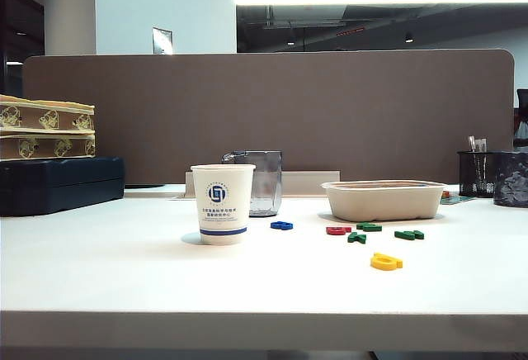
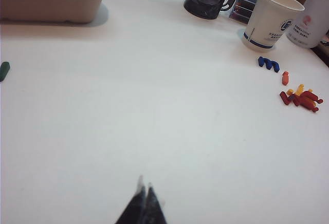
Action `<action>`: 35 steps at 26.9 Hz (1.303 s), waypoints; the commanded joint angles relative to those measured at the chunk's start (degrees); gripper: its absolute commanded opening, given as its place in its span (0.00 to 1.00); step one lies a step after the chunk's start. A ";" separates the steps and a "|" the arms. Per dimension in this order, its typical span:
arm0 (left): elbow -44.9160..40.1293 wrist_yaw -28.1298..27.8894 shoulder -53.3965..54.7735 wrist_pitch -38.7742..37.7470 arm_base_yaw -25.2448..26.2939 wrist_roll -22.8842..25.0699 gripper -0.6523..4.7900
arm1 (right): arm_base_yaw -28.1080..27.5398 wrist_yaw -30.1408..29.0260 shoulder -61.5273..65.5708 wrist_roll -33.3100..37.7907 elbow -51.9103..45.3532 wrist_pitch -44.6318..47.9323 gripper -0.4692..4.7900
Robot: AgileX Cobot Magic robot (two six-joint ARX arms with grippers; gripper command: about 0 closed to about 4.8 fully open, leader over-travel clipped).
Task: Pick up the letter "c" and put it in the paper cup.
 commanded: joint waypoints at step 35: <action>0.15 0.66 0.22 -0.92 31.17 -0.33 0.11 | 0.11 0.09 -0.07 0.28 -0.28 0.72 0.09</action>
